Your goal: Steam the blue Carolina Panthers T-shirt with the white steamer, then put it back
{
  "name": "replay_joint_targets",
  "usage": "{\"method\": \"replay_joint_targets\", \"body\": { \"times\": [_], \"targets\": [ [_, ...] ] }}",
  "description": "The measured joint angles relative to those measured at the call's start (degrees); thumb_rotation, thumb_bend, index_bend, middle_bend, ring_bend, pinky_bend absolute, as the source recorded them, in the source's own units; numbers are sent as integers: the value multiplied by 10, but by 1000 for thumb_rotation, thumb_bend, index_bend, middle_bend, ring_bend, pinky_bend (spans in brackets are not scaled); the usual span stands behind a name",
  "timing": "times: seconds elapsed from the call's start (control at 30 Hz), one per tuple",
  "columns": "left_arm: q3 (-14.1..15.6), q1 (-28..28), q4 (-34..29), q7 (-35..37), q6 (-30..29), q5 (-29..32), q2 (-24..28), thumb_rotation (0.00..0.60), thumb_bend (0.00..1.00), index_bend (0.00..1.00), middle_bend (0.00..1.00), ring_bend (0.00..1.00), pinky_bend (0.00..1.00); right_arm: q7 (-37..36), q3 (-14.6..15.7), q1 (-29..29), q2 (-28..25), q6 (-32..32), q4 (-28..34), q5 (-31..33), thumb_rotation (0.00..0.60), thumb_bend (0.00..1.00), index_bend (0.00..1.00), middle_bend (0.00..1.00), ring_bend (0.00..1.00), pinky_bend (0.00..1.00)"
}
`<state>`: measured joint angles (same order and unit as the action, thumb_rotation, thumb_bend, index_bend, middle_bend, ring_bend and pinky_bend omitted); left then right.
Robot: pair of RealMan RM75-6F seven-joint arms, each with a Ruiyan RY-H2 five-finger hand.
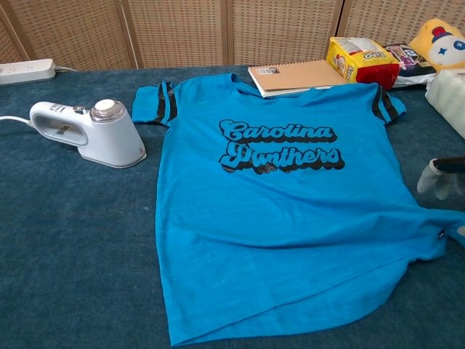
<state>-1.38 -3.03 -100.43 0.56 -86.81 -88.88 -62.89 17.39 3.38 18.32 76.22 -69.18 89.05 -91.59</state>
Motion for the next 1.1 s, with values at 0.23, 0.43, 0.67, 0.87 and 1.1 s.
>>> {"method": "replay_joint_targets", "body": {
  "times": [0.23, 0.43, 0.67, 0.87, 1.1],
  "targets": [
    [0, 1, -2, 2, -4, 0, 4, 600, 302, 232, 279, 157, 277, 30, 0, 6, -1, 30, 13, 24, 600, 344, 206, 322, 353, 418],
    [2, 5, 0, 9, -9, 1, 7, 600, 301, 233, 279, 157, 277, 41, -9, 17, 16, 44, -5, 31, 600, 436, 263, 338, 384, 503],
    [2, 8, 2, 16, -15, 0, 9, 600, 303, 233, 279, 157, 277, 33, -9, 27, 29, 50, -24, 21, 600, 622, 385, 399, 452, 620],
    [3, 9, 4, 20, -16, -1, 8, 600, 301, 232, 279, 157, 277, 18, -9, 26, 34, 35, -31, 10, 600, 673, 483, 479, 528, 705],
    [4, 7, 6, 21, -12, -1, 7, 600, 302, 232, 279, 157, 277, 14, -9, 24, 39, 30, -35, 10, 600, 694, 499, 504, 562, 737]
  ]
}}
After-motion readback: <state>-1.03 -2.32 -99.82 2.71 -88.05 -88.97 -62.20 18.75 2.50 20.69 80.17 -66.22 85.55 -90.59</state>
